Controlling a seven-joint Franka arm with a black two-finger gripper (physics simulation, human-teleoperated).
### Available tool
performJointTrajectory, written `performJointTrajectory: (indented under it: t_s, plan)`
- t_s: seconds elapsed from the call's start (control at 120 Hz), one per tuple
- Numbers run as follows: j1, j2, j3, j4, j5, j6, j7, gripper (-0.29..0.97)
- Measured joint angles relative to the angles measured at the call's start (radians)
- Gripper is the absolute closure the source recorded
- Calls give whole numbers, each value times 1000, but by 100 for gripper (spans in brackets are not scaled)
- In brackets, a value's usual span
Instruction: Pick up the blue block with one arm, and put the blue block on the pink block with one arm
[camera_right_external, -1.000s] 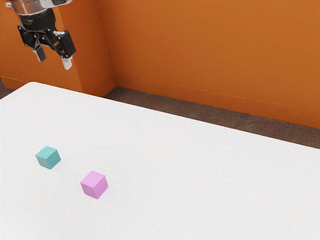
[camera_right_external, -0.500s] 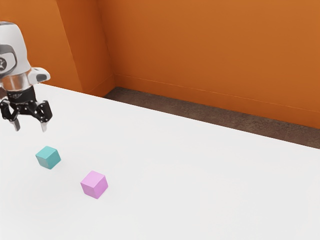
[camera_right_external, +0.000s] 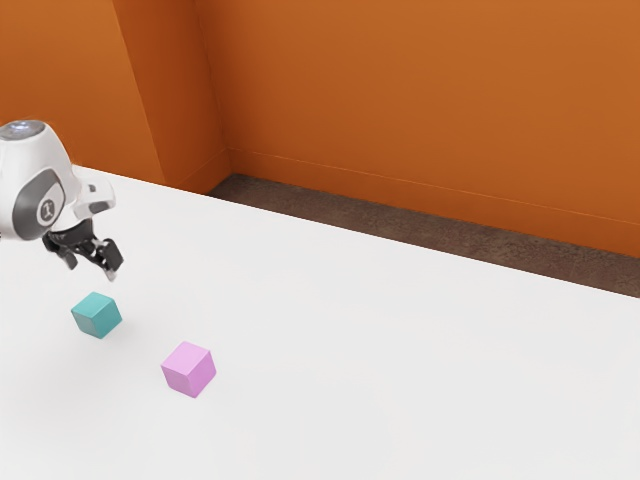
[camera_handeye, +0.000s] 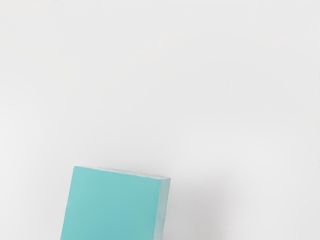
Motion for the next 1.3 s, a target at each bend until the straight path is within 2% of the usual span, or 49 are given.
performJointTrajectory:
  t_s: [0.092, 0.2, 0.392, 0.542, 0.817, 0.967, 1.092, 1.3]
  plan:
    - [5, 24, 27, 18, -105, -5, 129, 2]
    - [26, 31, 38, 16, -155, -29, 261, 2]
    - [-35, 28, 67, -4, -102, -66, 436, 2]
    - [-98, 52, 78, -50, -88, -81, 527, 2]
    - [-117, 68, 136, -41, -148, -80, 585, 2]
    - [-125, 136, 169, -10, -170, -76, 583, 2]
    - [-125, 189, 179, 25, -209, -74, 583, 2]
    - [-141, 190, 222, 35, -300, -91, 589, 2]
